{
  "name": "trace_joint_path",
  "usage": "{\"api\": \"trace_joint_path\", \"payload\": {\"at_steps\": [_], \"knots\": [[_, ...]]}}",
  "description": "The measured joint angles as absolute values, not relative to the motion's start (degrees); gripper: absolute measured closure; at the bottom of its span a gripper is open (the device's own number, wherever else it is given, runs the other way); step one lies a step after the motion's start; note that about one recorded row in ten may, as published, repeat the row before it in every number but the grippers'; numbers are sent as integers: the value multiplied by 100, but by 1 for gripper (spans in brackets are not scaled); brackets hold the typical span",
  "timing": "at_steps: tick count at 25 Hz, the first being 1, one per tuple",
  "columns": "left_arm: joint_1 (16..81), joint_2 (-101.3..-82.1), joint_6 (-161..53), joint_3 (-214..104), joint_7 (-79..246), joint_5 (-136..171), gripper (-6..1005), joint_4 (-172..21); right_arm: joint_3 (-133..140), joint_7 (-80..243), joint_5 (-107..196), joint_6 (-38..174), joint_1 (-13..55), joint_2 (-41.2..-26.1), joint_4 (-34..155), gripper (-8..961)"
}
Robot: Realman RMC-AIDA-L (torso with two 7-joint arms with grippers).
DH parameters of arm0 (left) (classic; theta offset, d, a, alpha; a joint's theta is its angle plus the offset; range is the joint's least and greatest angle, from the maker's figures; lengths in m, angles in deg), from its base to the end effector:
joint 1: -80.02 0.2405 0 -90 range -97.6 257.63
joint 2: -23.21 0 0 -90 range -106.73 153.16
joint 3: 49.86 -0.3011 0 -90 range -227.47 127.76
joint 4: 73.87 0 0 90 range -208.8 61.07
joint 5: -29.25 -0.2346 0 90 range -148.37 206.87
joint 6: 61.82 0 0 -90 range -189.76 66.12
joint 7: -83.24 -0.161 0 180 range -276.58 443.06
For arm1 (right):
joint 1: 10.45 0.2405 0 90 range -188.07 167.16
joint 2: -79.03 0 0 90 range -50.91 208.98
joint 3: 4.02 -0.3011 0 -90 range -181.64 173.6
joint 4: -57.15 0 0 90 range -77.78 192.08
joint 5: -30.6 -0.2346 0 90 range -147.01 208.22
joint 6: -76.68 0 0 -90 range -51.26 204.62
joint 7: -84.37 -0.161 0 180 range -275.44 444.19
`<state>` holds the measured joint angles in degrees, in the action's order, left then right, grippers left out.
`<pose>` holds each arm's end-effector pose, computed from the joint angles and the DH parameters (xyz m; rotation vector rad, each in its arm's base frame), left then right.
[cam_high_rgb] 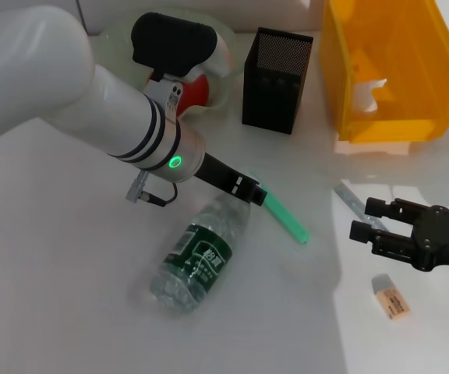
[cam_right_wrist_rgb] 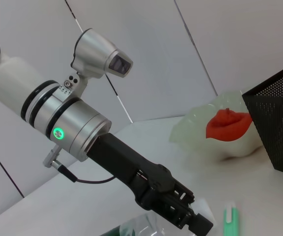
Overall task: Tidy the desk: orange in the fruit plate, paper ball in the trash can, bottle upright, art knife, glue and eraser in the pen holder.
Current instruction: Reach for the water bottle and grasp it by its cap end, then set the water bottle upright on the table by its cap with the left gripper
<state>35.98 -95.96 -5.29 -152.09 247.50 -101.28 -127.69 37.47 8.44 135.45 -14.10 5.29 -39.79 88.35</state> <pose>-0.1752 0.4242 -0.1595 -2.5649 -1.1380 0.2072 0.3744 0.2852 -0.0452 -2.5191 0.9488 0.8669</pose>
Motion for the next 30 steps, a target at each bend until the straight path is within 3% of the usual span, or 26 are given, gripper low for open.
{"api": "trace_joint_path", "payload": {"at_steps": [6, 12, 18, 20, 30], "knots": [[3641, -9596, -551, -15259, 24695, -10148, 527, -12827, 3742, 847, 13545, -1404, 490, -3979, 8835, 271], [3782, -9591, -528, -15316, 24594, -10178, 549, -13103, 3736, 845, 13545, -1401, 486, -3980, 8826, 269], [4763, -9550, -550, -15232, 23932, -10171, 551, -14455, 3737, 828, 13545, -1401, 477, -3980, 8824, 269], [5349, -9552, -564, -15056, 23302, -10002, 552, -15109, 3736, 837, 13545, -1401, 474, -3979, 8759, 269], [6396, -9550, -849, -14582, 21783, -8614, 553, -15878, 3739, 844, 13542, -1346, 547, -3988, 8698, 270]]}}
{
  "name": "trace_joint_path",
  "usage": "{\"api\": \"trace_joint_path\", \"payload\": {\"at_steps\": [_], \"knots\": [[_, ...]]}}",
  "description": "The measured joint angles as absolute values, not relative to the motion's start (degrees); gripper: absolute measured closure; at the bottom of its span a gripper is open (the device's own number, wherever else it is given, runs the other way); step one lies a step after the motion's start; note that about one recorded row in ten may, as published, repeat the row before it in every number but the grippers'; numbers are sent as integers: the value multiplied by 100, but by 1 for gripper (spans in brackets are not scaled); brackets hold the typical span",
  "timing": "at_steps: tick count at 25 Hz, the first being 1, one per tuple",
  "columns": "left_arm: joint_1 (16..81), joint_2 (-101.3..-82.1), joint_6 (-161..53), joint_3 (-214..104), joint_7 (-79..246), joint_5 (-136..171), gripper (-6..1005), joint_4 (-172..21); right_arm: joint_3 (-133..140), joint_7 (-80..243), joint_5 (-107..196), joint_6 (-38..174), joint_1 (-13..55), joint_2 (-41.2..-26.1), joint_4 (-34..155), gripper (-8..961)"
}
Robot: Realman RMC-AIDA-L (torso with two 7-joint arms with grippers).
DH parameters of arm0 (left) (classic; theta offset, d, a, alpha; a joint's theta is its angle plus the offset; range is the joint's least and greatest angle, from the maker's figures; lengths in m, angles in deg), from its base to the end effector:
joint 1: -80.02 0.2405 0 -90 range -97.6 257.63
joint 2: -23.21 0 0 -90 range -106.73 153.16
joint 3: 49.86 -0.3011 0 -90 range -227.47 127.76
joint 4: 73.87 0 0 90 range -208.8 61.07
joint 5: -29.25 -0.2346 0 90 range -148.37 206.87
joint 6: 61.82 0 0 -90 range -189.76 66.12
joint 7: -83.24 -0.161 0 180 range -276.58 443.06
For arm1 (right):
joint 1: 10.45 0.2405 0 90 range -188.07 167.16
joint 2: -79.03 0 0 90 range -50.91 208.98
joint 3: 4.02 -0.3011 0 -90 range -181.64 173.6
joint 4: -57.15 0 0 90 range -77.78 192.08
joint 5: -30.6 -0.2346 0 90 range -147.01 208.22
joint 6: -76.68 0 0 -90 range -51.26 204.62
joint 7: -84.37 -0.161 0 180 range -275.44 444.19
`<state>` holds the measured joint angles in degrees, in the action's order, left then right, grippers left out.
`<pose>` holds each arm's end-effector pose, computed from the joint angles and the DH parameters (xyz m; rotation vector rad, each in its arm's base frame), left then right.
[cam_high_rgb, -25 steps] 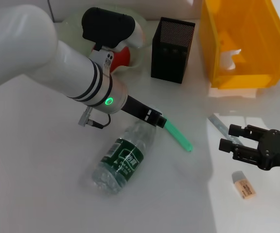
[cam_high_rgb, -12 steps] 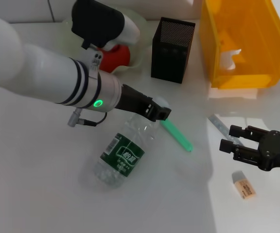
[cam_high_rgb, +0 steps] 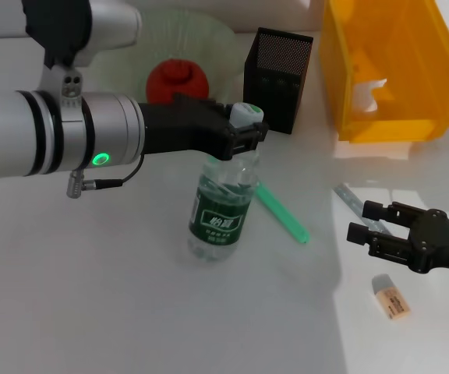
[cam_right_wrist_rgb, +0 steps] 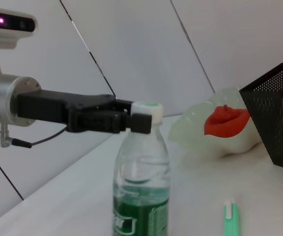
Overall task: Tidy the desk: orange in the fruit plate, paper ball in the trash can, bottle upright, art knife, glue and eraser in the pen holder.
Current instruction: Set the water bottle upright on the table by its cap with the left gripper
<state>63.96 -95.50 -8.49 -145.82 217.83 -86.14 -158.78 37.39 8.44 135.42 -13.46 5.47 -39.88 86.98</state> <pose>-0.1699 0.3722 -0.0761 -2.5966 -0.7275 -0.4013 0.3754 0.2840 -0.0503 -2.5097 0.9781 0.8730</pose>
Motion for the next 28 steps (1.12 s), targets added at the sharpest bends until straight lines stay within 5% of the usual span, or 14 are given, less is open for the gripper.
{"api": "trace_joint_path", "payload": {"at_steps": [19, 28], "knots": [[7059, -9547, -917, -14380, 18332, -5657, 552, -15403, 3719, 773, 13491, -1322, 554, -3988, 8538, 270], [6986, -9544, 170, -13872, 15196, -2903, 551, -13248, 3720, 703, 13491, -1334, 554, -3997, 8536, 270]]}}
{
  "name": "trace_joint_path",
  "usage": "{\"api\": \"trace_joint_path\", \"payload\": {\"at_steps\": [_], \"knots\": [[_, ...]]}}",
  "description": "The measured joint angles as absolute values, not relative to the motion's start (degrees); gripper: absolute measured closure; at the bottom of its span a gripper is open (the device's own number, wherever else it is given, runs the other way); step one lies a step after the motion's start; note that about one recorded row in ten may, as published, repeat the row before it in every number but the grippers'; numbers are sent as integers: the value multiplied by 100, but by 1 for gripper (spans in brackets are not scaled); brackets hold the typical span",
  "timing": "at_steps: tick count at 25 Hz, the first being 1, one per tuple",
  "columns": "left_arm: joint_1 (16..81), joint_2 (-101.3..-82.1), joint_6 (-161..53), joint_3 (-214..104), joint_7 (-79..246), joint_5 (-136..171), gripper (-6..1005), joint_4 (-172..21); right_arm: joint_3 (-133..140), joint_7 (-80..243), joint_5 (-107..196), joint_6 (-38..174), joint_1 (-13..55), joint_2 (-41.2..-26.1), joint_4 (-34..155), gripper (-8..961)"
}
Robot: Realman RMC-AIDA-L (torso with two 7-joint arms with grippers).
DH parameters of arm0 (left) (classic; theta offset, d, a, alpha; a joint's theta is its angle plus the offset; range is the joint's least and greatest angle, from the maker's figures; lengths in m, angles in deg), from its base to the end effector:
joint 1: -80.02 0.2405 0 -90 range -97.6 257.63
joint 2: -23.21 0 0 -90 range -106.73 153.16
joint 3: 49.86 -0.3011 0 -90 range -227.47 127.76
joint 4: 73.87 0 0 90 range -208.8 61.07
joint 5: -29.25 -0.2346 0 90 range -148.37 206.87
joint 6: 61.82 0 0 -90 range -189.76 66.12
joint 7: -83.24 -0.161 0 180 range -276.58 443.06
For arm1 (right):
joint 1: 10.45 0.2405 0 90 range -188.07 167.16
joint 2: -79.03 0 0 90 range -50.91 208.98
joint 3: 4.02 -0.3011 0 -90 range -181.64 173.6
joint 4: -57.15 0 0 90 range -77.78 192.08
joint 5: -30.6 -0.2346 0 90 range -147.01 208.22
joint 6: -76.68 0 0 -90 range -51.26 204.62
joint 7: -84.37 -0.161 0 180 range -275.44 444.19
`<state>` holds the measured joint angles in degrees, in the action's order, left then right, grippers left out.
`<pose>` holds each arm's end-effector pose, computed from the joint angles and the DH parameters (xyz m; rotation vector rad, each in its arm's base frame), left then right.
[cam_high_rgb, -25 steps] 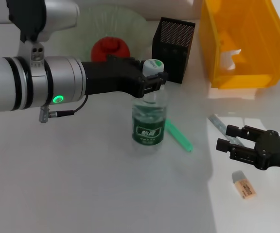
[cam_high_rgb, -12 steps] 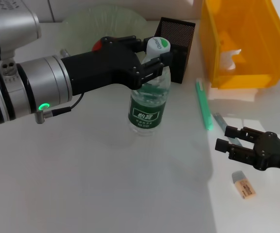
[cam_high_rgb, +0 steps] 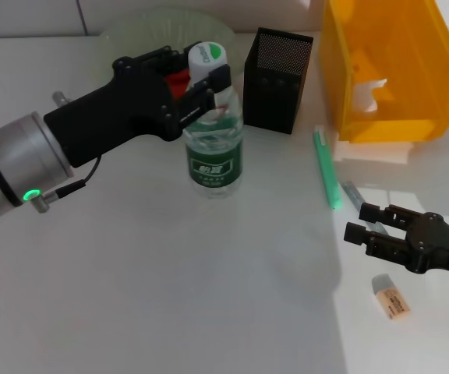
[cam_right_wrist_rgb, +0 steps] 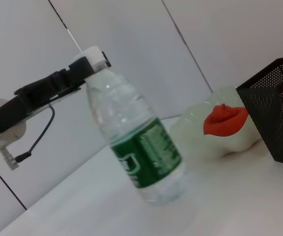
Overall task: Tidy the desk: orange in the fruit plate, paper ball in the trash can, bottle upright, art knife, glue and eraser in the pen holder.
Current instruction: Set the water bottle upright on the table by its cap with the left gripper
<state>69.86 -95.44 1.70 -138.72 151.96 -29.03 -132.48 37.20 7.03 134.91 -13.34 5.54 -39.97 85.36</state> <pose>-0.2335 0.3501 -0.0517 -2.3910 -0.3883 -1.0632 0.3753 0.2816 -0.0548 -2.4875 1.0434 0.9054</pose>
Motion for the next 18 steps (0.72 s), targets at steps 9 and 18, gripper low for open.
{"api": "trace_joint_path", "payload": {"at_steps": [9, 18], "knots": [[6357, -9550, 1624, -13273, 13285, -1587, 557, -10760, 3720, 662, 13485, -1328, 628, -4004, 8456, 271], [5891, -9583, 1844, -13176, 12286, -1036, 557, -9489, 3736, 650, 13484, -1313, 759, -4006, 8243, 271]]}}
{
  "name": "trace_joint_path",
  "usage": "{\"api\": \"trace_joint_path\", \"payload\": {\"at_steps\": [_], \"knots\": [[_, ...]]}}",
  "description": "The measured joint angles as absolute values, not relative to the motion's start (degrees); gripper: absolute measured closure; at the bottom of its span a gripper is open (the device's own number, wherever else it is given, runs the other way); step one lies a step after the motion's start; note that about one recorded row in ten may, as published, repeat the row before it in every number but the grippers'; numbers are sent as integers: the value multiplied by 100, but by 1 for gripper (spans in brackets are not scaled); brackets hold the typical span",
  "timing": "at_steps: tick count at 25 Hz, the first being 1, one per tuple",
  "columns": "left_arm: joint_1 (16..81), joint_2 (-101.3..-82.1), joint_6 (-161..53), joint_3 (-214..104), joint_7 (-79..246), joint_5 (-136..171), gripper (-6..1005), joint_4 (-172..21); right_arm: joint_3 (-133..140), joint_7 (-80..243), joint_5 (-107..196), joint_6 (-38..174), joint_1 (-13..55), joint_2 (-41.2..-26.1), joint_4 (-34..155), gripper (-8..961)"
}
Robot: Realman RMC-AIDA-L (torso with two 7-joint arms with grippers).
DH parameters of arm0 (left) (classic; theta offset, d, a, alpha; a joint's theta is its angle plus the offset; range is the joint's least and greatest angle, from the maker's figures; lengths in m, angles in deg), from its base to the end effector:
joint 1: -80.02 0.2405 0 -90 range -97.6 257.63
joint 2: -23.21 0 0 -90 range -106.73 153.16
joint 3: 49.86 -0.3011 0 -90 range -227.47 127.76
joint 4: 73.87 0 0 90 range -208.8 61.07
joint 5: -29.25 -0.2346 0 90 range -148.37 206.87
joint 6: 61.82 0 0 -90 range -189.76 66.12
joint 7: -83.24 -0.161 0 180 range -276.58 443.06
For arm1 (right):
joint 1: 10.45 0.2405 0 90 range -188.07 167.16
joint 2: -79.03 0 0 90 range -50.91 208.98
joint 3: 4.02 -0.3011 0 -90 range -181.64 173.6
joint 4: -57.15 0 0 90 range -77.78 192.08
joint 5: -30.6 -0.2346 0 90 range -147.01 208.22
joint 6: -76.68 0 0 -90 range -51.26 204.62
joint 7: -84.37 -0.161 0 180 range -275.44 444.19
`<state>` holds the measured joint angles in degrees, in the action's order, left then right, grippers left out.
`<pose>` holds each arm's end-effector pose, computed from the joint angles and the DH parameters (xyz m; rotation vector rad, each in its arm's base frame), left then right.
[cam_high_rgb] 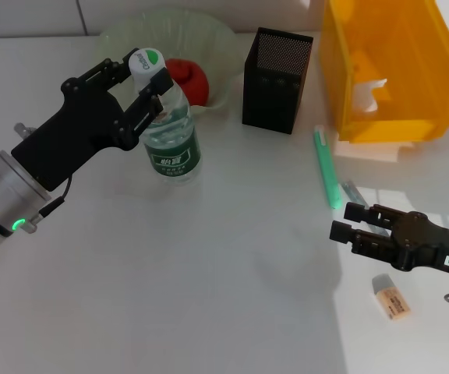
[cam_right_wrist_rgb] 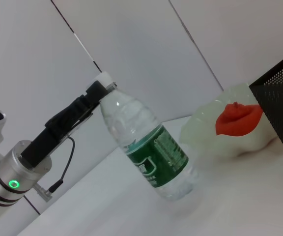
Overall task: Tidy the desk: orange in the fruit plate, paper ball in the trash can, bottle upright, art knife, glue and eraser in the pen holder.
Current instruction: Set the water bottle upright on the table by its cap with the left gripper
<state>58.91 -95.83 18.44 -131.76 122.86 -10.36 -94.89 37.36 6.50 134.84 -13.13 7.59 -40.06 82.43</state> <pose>-0.2978 0.3510 -0.0650 -2.1508 -0.3478 -1.1423 0.3661 0.2873 -0.0653 -2.5044 1.0792 0.9427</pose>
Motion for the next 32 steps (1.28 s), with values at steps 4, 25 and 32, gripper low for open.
{"api": "trace_joint_path", "payload": {"at_steps": [4, 25, 32], "knots": [[5772, -9596, 1822, -13175, 12026, -913, 558, -9206, 3765, 677, 13484, -1328, 771, -4014, 8166, 271], [5624, -9597, 1679, -13224, 11707, -687, 551, -8881, 3705, 936, 13473, -1482, 877, -4033, 7954, 272], [5641, -9597, 1846, -13227, 11558, -679, 494, -8866, 3693, 939, 13387, -1484, 887, -4032, 7939, 272]]}}
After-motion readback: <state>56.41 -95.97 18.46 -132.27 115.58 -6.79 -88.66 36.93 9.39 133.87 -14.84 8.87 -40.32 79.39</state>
